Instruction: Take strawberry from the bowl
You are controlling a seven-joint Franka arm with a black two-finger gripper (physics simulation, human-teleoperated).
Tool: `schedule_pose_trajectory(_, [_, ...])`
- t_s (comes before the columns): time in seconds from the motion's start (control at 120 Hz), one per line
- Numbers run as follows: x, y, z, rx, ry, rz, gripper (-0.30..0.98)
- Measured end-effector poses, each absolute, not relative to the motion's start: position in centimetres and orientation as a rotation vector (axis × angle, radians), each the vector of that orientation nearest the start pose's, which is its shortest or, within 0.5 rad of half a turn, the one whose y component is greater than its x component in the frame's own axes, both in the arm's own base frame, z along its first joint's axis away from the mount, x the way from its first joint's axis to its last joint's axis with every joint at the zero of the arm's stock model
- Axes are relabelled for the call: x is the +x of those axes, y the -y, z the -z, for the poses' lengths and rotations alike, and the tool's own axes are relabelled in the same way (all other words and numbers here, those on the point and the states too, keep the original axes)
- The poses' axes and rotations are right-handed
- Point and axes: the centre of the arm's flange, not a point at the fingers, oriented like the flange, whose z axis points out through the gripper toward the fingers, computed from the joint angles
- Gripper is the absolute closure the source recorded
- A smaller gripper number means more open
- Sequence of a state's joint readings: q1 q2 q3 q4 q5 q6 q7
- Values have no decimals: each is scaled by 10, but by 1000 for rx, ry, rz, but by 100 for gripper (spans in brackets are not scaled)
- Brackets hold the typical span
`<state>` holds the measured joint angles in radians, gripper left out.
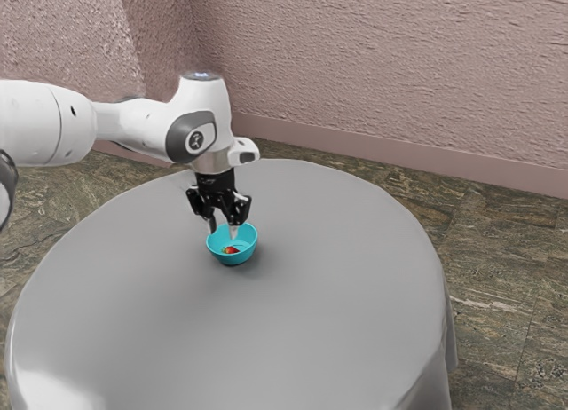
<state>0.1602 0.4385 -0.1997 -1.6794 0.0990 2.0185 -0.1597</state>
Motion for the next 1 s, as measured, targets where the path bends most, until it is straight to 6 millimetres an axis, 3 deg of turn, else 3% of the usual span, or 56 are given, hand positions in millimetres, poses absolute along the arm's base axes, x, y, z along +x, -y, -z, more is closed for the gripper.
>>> schedule_pose_trajectory(0.325, [665, 0, -307, -3132, 154, -173, 36])
schedule_pose_trajectory(0.6, [671, -10, -302, -3139, 175, -143, 34])
schedule_pose_trajectory(1.0, [689, -17, -276, -3152, 190, -147, 33])
